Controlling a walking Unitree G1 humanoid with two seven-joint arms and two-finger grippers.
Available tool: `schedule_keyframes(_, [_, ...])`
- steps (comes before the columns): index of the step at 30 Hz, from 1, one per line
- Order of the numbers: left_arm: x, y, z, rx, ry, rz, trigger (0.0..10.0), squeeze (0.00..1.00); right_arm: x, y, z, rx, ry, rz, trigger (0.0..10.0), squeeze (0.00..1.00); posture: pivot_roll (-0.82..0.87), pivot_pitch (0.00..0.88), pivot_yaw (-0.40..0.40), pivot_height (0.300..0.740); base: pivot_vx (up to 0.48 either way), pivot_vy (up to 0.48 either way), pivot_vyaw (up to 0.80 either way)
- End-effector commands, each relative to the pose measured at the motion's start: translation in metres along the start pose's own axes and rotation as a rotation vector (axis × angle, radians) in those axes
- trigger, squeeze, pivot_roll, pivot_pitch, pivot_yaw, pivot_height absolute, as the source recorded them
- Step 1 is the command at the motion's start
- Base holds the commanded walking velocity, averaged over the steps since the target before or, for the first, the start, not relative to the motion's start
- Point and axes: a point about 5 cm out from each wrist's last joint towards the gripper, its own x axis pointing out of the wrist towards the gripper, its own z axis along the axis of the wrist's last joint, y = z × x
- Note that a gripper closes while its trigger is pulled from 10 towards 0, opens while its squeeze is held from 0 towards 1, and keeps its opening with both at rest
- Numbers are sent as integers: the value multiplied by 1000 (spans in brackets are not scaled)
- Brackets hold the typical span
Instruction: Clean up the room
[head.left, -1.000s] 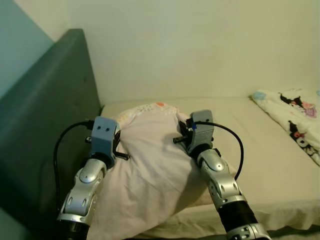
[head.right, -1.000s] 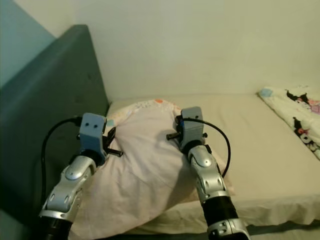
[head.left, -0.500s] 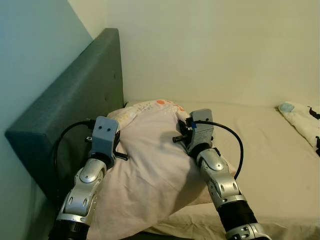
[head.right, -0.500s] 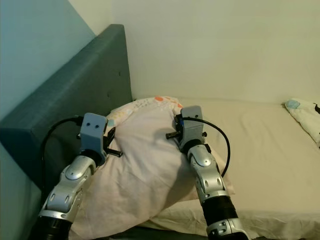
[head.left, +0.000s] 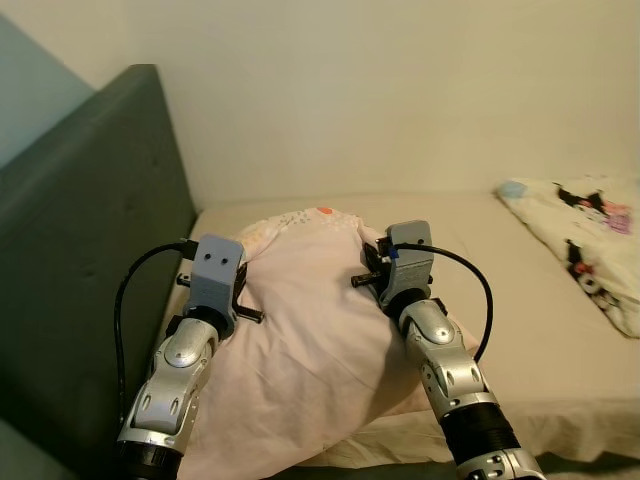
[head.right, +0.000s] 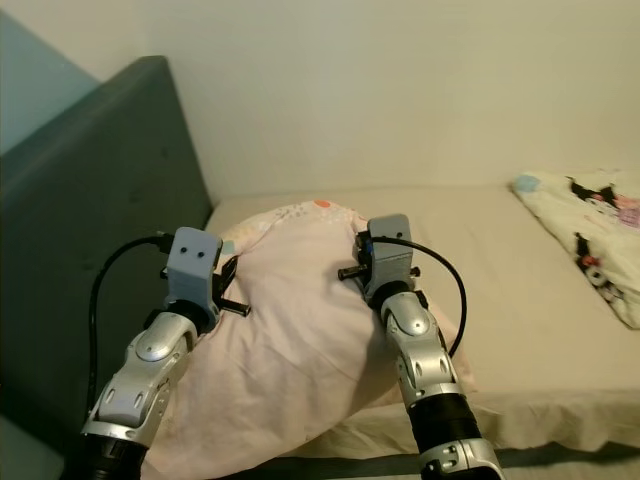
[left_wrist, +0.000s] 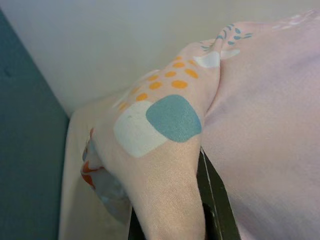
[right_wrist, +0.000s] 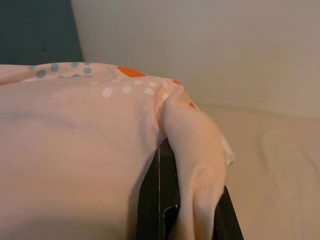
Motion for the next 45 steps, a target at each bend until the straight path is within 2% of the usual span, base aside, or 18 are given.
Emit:
schedule_keyframes(1, [-1, 14, 4, 15, -16, 60, 10000, 0, -1, -12, 6, 12, -37, -66, 10000, 0, -50, 20, -16, 716, 0, 0, 0])
schedule_keyframes(24, [0, 15, 0, -31, -16, 62, 10000, 0, 0, -12, 6, 16, -34, -69, 10000, 0, -56, 12, -16, 716, 0, 0, 0])
schedule_keyframes(45, [1, 13, 2, -39, -31, 50, 10000, 0, 0, -13, 7, 19, -37, -71, 10000, 0, -60, 15, -15, 716, 356, 0, 0])
